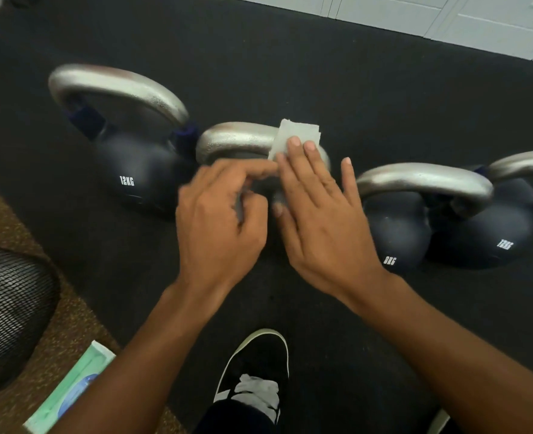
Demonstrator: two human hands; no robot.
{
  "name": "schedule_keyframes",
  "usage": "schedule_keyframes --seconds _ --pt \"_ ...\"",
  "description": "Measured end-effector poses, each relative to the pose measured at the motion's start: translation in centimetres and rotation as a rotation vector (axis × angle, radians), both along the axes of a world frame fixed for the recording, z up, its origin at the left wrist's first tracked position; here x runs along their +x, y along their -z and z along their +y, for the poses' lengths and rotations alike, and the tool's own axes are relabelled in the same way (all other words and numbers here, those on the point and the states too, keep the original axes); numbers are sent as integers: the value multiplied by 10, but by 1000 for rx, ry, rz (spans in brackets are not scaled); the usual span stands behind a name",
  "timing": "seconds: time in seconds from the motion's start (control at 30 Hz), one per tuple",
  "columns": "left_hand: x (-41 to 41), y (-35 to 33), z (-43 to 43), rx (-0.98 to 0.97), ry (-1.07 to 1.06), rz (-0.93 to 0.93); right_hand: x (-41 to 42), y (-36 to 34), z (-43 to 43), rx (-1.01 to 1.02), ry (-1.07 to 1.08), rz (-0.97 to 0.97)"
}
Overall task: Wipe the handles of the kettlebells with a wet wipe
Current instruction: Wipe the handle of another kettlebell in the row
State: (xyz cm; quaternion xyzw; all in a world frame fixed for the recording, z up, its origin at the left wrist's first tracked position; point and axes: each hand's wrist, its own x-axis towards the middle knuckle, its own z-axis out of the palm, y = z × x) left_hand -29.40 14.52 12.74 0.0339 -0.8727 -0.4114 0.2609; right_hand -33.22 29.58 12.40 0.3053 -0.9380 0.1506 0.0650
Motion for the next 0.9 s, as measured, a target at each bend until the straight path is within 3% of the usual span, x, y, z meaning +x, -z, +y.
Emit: schedule_keyframes --seconds 0.1,0.2,0.27,0.4,0.53,0.7,0.9 --pt "9 -14 19 754 43 -317 -6 -21 7 -160 -20 -137" --pt "7 -27 32 1149 68 -454 -9 -30 10 -178 -42 -206" --pt "4 -34 38 1274 108 -469 -12 -32 13 -247 -44 -273" --pt "-1 -42 50 1465 124 -448 -15 -32 18 -589 19 -481" --pt "-10 -48 59 1687 150 -404 -10 -40 29 -785 126 -438" --pt "-23 -29 54 1893 137 -330 -6 -44 46 -773 249 -512" --pt "-7 -29 54 1964 214 -239 -4 -31 39 -738 286 -749"
